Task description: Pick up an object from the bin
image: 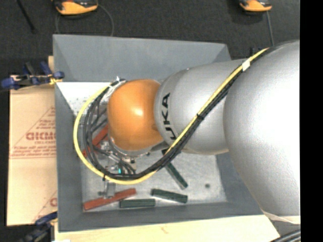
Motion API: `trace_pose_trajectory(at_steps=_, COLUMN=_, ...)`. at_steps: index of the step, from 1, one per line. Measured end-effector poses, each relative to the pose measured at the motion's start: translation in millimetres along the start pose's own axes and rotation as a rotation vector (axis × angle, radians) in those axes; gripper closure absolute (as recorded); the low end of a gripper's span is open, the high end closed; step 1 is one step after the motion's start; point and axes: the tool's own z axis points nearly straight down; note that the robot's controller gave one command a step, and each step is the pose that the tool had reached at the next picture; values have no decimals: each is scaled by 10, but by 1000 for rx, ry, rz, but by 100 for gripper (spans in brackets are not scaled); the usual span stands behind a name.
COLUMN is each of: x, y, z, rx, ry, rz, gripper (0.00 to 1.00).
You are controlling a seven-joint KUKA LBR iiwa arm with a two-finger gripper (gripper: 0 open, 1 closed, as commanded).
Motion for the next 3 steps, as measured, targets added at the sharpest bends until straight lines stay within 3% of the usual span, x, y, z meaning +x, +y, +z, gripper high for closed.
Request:
trace_pose_trajectory(at_steps=1, x=175, y=-840, z=769, rx=3, ry=-5, rz=-120, gripper=0)
trace_pose_trajectory(at_steps=2, x=172, y=-791, z=745, rx=-2, ry=-7, rz=-123, gripper=100)
trace_pose_trajectory(at_steps=3, x=-249, y=-106, z=719, rx=3, ry=-8, rz=-122, gripper=100)
